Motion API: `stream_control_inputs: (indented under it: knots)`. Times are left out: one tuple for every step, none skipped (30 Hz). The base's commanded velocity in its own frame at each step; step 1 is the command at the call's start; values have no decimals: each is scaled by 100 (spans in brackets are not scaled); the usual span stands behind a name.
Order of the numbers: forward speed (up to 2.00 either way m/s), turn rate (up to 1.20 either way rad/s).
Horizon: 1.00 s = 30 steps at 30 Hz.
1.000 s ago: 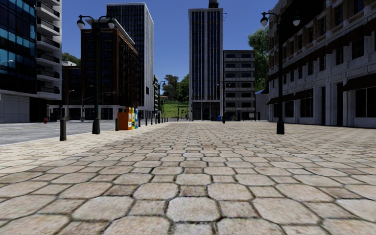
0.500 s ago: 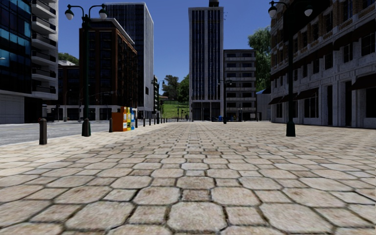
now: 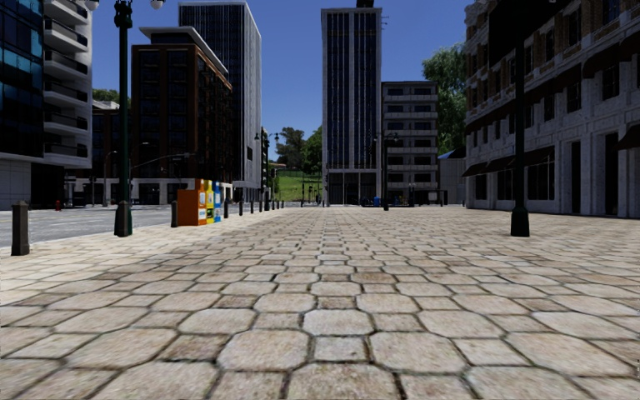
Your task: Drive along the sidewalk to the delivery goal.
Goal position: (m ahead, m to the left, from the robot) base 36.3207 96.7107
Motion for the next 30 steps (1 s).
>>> stream_control_inputs:
  knots:
    - [200, 0]
    - [200, 0]
    - [200, 0]
    - [200, 0]
    - [200, 0]
    - [200, 0]
    - [200, 0]
    - [200, 0]
    - [200, 0]
    - [200, 0]
    - [200, 0]
    - [200, 0]
    - [200, 0]
    - [200, 0]
    - [200, 0]
    - [200, 0]
    - [200, 0]
    - [200, 0]
    - [200, 0]
    - [200, 0]
    - [200, 0]
    - [200, 0]
    - [200, 0]
    - [200, 0]
    - [200, 0]
    - [200, 0]
    - [200, 0]
    - [200, 0]
    - [200, 0]
    - [200, 0]
